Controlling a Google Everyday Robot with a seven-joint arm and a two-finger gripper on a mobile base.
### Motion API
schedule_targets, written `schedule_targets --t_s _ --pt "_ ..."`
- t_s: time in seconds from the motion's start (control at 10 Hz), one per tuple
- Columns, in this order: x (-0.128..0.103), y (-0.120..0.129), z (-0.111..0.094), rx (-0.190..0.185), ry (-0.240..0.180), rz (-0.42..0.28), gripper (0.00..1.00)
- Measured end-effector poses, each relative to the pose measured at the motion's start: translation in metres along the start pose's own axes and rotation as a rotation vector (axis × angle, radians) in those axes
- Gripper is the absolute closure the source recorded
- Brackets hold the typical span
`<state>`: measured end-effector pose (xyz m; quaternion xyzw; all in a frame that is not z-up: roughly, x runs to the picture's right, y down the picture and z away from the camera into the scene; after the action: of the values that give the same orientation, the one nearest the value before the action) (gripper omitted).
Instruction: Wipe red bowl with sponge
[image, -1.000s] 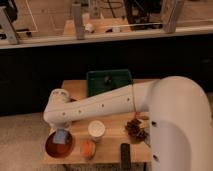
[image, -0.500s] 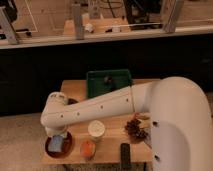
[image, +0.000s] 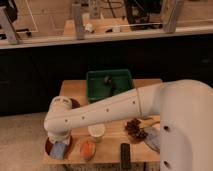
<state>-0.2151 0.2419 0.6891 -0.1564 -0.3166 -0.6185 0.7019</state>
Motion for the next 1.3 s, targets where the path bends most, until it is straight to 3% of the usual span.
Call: schedule_targets --t_s 0.2,0.4,0.7,1.0,1.3 --pt "0.015 0.019 -0.004 -0.027 0.022 0.048 1.00" --pt "0.026 0.020 -0.002 -0.039 0.025 0.062 1.00" --pt "0.028 -0.008 0.001 -0.023 0.013 0.002 1.00" --pt "0.022 -0.039 -0.001 -0.002 -0.018 -0.068 1.00" --pt "0.007 -0.041 -0.005 -0.011 -0.098 -0.101 1.00"
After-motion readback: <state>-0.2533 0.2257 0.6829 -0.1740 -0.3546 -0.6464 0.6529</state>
